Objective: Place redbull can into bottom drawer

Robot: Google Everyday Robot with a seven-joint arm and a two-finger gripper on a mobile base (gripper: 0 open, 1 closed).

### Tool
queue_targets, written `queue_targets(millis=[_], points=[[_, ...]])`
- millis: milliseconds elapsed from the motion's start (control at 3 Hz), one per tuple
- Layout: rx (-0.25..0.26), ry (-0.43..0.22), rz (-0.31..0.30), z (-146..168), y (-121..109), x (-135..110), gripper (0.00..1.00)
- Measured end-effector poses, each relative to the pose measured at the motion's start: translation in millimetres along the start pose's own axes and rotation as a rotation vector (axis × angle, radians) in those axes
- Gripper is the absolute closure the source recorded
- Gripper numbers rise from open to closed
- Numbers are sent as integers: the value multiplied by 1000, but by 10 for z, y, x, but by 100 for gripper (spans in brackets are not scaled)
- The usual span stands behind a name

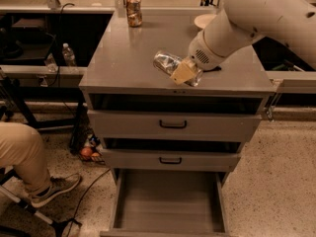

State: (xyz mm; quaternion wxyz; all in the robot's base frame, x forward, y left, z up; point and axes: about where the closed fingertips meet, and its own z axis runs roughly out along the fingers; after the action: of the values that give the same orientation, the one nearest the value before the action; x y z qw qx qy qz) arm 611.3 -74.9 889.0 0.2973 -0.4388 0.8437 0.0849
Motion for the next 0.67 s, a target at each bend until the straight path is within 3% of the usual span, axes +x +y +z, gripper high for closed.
queue_targets(millis=[333,667], points=[[-5,-3,-19,-45,60,25,100],[-35,34,-100,-55,303,410,100]])
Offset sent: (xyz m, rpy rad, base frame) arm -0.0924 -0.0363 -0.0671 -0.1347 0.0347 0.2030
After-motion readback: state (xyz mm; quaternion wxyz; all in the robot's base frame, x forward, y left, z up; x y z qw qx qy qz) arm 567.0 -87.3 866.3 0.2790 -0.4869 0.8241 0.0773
